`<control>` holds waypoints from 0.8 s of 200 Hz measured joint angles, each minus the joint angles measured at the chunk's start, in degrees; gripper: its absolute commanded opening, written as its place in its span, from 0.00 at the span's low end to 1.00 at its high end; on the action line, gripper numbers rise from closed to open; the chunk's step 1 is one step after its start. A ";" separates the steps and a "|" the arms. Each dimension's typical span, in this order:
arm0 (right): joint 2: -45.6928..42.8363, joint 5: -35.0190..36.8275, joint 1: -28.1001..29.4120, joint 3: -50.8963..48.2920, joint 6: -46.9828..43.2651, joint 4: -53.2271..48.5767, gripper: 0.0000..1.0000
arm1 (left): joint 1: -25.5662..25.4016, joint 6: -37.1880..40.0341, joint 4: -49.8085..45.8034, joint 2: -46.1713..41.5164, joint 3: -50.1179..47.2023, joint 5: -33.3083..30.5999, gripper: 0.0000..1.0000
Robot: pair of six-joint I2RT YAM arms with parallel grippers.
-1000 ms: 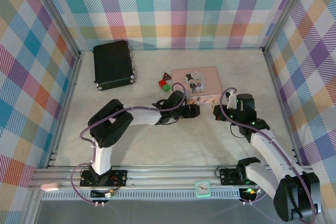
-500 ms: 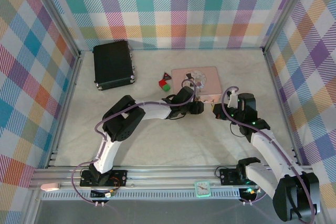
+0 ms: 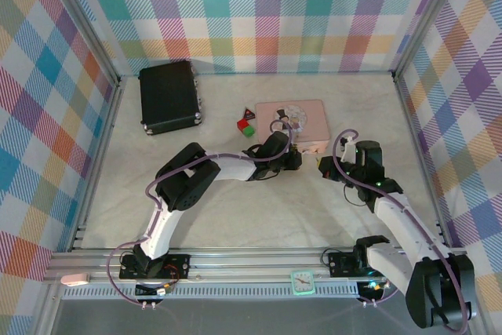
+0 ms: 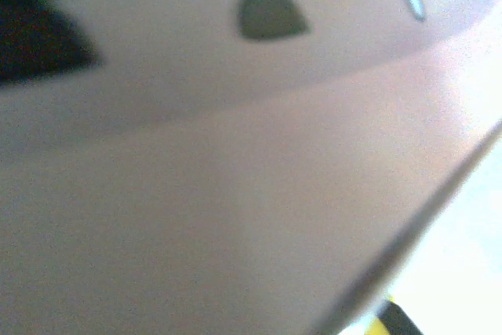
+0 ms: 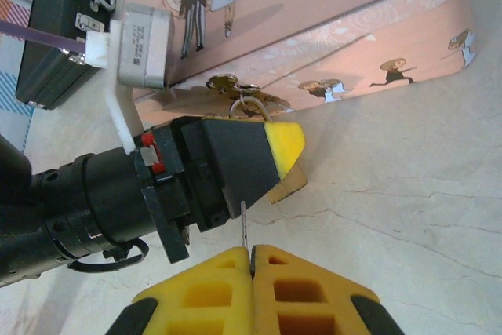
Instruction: Unlock a padlock with a key
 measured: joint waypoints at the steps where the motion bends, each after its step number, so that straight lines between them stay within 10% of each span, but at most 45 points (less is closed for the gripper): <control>1: 0.04 -0.07 -0.02 0.00 0.04 0.02 0.00 | 0.00 -0.09 0.00 0.00 0.00 0.02 0.04; 160: 18.53 -28.98 -10.01 -9.22 13.07 29.11 0.00 | 3.41 -26.64 18.29 -2.32 -4.11 9.33 0.00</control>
